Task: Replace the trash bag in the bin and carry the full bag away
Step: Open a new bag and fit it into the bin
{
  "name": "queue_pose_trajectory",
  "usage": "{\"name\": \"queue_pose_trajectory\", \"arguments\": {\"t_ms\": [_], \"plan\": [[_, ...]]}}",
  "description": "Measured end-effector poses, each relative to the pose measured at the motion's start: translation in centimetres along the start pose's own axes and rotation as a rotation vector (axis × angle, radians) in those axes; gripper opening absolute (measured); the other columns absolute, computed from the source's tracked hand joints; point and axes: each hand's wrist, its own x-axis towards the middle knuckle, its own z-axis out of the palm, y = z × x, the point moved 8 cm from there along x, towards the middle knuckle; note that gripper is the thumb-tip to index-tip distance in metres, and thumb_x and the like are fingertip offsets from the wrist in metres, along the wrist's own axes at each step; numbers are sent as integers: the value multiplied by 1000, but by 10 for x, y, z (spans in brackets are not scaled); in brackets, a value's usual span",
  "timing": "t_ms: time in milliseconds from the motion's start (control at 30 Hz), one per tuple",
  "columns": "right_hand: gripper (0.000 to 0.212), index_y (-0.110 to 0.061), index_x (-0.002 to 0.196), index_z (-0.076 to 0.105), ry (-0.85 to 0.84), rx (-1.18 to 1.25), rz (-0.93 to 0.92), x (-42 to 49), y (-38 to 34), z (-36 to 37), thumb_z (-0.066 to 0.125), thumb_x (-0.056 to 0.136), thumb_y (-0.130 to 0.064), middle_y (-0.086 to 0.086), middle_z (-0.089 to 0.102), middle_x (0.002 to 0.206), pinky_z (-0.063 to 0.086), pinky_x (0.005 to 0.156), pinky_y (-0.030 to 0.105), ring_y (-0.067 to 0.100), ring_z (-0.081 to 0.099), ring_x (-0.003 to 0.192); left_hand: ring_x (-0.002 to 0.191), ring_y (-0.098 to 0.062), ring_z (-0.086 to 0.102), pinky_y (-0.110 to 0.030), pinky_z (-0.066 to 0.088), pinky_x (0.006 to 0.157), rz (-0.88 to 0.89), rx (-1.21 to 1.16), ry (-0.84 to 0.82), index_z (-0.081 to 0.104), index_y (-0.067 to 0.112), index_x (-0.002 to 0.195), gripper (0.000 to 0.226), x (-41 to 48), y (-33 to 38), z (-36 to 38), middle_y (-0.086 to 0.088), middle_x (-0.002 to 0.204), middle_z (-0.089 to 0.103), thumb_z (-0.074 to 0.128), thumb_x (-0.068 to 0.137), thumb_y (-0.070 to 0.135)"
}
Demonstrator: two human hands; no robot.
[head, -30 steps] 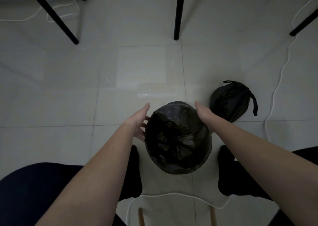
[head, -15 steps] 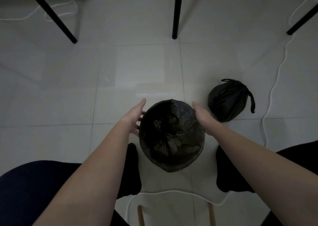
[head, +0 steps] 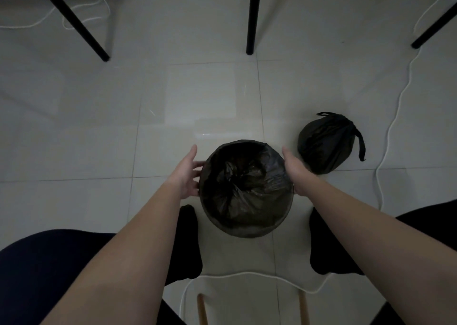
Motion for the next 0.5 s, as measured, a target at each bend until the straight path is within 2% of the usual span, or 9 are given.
{"name": "queue_pose_trajectory", "arguments": {"t_ms": [33,67,100,167,233,267,333,400,500], "plan": [[75,-11,107,69,-9,40,35,2,7,-2,21,103,-68,12,71,104,53,81,37,27,65,94,120,-39,62,-55,52,99,38,-130,6,61,18,135,78,3,2,-2,-11,140,61,38,94,80],[79,-12,111,69,-13,57,58,2,10,-2,20,101,-72,11,70,109,52,87,42,29,64,99,121,-35,61,-51,50,102,72,-207,29,59,18,141,76,6,4,-5,-10,147,58,37,97,76],[80,-12,116,68,23,64,58,8,12,-6,20,99,-73,10,69,116,49,95,50,31,61,108,120,-33,60,-48,48,102,89,-197,73,57,18,144,73,6,5,-8,-10,150,55,35,100,72],[70,-12,115,68,192,35,-42,12,6,-23,25,101,-66,9,65,126,42,104,54,32,56,116,121,-35,56,-51,40,104,54,34,191,55,18,146,71,5,6,-16,-9,149,54,28,103,68],[58,-18,100,71,306,-25,-183,6,-10,-28,29,103,-58,11,67,125,47,104,50,31,60,111,124,-41,53,-65,37,107,-39,257,223,57,17,141,77,3,1,-19,-11,143,57,24,99,72],[56,-19,99,70,266,1,-183,7,-10,-21,29,103,-57,11,70,119,50,100,49,30,63,106,122,-41,55,-68,40,106,-80,240,180,61,15,134,79,1,-2,-15,-12,136,60,25,97,76],[60,-16,119,67,106,64,-133,8,-5,0,30,105,-60,10,69,119,53,101,48,30,66,108,118,-38,58,-65,47,101,-102,95,82,65,13,122,82,2,-6,-7,-12,127,63,30,94,82],[68,-13,131,62,41,82,-95,15,2,7,30,103,-66,12,67,127,50,106,48,31,65,116,117,-36,61,-62,50,99,-67,-6,41,64,14,128,85,4,-10,-4,-10,126,64,34,92,84],[73,-18,125,63,42,106,-10,20,13,1,24,98,-73,12,70,120,55,93,50,33,67,108,118,-35,61,-61,46,106,-35,-151,71,57,16,141,82,10,-19,-11,-9,127,65,31,96,80]]}}
